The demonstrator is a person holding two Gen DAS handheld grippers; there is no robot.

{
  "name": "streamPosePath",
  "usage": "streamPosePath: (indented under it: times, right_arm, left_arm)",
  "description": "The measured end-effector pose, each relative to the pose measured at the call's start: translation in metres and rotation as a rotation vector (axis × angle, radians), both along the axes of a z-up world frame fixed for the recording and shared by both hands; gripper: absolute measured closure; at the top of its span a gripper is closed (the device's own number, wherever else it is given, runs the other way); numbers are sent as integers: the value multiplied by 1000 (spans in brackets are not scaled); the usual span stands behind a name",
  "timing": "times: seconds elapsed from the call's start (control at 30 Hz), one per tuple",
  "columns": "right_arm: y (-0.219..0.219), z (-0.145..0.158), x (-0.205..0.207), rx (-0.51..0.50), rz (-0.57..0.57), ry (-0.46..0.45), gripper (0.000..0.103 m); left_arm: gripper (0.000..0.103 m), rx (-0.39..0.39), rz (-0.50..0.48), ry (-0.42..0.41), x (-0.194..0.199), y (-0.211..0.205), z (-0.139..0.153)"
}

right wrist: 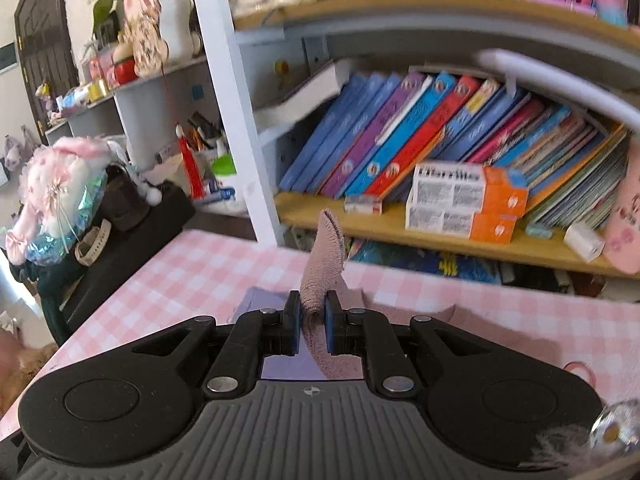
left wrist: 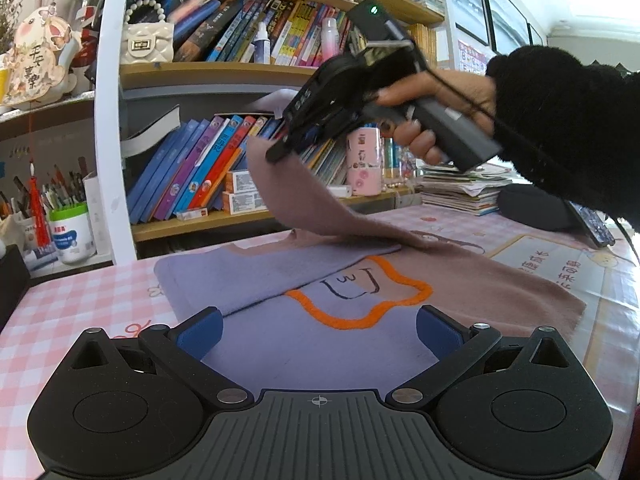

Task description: Fold clothes

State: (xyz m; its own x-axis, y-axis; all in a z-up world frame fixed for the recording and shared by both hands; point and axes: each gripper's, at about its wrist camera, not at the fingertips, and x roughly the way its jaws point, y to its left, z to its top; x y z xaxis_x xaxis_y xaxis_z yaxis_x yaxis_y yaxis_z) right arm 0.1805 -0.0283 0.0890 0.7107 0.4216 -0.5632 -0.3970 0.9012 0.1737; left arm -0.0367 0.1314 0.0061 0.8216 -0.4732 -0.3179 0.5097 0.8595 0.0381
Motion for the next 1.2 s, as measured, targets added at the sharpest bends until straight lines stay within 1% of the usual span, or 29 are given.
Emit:
streamPosePath:
  times: [0.07,0.17,0.4,0.5,0.63,0.73,0.8,1.07,1.13,1.2]
  right_arm:
    - [2,-6,3,3,9,17,91]
    - [5,-8,2,4,23,14,77]
    - [-4,0,-12,10,38,-1,77]
    - [-13,-7,-29,-2,40,5,77]
    - [-21,-31,-65,-43,58,38,77]
    - [-27,-49,-97,-66,76,48,74]
    - [-34,-58,-120,-72,80,50,70]
    - [-62,-93,-186,-112,29,41,66]
    - [-71,-98,-201,-114,3,21,64]
    - [-80,-101,-213,-107,-23,1,59]
  left_arm:
    - [0,0,0,0,0,0,0]
    - [0,-1,-1,0,0,0,0]
    - [0,-9,-1,0,0,1,0]
    - [0,-26,-1,3,0,4,1]
    - [0,-30,1,9,2,5,1]
    - [0,-32,4,14,2,5,1]
    - [0,-38,10,23,3,7,1]
    - [0,-84,69,87,15,17,-2]
    - [0,-76,88,69,12,16,-1]
    - [0,-58,103,34,6,14,1]
